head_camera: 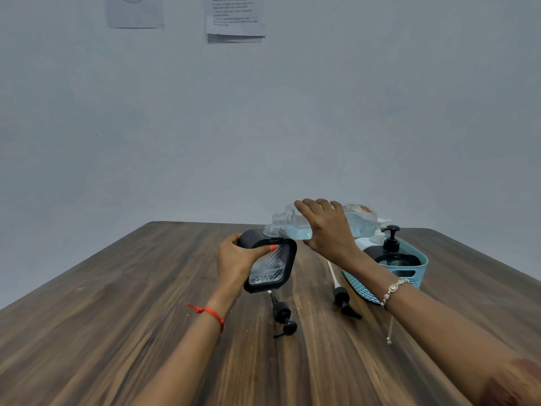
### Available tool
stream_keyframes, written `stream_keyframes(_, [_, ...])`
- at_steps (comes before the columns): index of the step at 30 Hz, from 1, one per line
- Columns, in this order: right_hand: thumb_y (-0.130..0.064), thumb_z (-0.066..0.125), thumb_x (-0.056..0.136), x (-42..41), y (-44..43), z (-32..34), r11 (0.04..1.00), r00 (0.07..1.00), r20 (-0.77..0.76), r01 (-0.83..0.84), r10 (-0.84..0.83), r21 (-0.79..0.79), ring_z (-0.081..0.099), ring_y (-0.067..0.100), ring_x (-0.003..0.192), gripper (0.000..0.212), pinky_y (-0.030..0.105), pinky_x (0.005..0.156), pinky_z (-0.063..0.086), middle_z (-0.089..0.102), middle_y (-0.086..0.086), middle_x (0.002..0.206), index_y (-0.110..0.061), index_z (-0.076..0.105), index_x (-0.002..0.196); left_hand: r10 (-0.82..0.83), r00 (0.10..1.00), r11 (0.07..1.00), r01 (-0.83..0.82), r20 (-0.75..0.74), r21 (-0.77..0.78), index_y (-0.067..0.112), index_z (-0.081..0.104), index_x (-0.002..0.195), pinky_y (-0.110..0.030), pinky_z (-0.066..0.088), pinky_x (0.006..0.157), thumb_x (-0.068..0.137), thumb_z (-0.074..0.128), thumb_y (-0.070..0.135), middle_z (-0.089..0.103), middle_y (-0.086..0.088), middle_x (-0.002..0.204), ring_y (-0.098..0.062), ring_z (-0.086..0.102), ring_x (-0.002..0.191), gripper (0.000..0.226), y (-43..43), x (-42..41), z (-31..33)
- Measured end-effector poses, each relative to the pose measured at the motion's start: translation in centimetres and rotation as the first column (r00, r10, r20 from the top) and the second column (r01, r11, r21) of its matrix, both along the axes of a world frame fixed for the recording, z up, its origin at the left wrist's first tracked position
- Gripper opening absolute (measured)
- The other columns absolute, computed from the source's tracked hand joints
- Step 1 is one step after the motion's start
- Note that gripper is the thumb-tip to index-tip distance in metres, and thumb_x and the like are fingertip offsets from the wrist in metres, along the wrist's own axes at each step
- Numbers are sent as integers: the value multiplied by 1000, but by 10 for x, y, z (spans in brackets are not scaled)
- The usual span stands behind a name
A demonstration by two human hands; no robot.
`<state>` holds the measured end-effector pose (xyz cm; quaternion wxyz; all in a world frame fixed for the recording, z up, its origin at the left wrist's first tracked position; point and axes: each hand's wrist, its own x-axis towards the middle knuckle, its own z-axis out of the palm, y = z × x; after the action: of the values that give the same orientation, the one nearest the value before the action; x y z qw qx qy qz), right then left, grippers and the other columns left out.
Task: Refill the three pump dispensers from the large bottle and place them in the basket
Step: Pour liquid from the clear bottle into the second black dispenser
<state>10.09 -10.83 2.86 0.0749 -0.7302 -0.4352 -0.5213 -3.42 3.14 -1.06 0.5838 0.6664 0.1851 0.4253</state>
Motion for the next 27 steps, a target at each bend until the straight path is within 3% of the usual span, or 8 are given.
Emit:
stream_keyframes(8, [-24, 90, 42, -1, 1, 0, 998, 999, -33, -36, 38, 51, 65, 31, 88, 83, 45, 78, 51, 68, 7, 105, -15, 52, 116, -25, 999, 999, 26, 25, -44, 13, 67, 86, -35, 58, 69, 51, 90, 17, 72, -4, 81, -20, 70, 75, 42, 0, 0, 0])
stream_keyframes(12, [-27, 87, 53, -7, 5, 3, 977, 954, -245, -136, 174, 163, 62, 34, 92, 76, 43, 79, 46, 66, 10, 110, -9, 55, 120, -44, 997, 996, 49, 56, -77, 10, 67, 87, -28, 56, 62, 56, 88, 11, 72, -3, 80, -15, 68, 69, 38, 3, -3, 4])
stream_keyframes(16, [-24, 85, 57, -10, 9, 8, 873, 734, -515, -225, 444, 432, 58, 25, 95, 74, 37, 81, 47, 62, 6, 109, -13, 51, 122, -47, 996, 994, 55, 77, -99, 10, 67, 84, -26, 55, 61, 56, 87, 7, 71, -1, 76, -13, 66, 65, 35, 8, -5, 8])
stream_keyframes(19, [-16, 89, 52, -5, 6, 10, 799, 563, -603, -194, 566, 569, 52, 14, 93, 77, 13, 73, 42, 56, 2, 108, -15, 51, 120, -50, 995, 993, 59, 89, -104, 10, 66, 83, -22, 55, 57, 57, 86, 6, 71, -1, 76, -13, 67, 64, 33, 15, -7, 8])
stream_keyframes(20, [-15, 89, 52, -3, 5, 9, 795, 519, -632, -174, 576, 582, 51, 13, 93, 77, 11, 72, 40, 54, 2, 108, -17, 52, 119, -55, 994, 993, 64, 92, -101, 11, 66, 82, -20, 54, 55, 58, 86, 5, 71, -1, 76, -12, 66, 63, 32, 17, -7, 8])
stream_keyframes(25, [-13, 91, 49, 17, -1, -1, 749, 176, -729, -116, 662, 652, 63, 25, 96, 72, 35, 84, 54, 64, 11, 107, -17, 58, 113, -67, 992, 990, 79, 106, -116, 13, 64, 78, -23, 56, 58, 59, 85, 2, 70, -1, 74, -11, 66, 60, 30, 24, -7, 3])
stream_keyframes(27, [-5, 89, 50, 21, -1, -3, 737, 94, -731, -125, 676, 665, 65, 23, 90, 73, 34, 82, 57, 65, 14, 105, -17, 58, 115, -69, 991, 988, 83, 112, -129, 13, 65, 79, -30, 57, 64, 58, 85, 3, 71, -4, 77, -18, 67, 66, 31, 26, -6, 1])
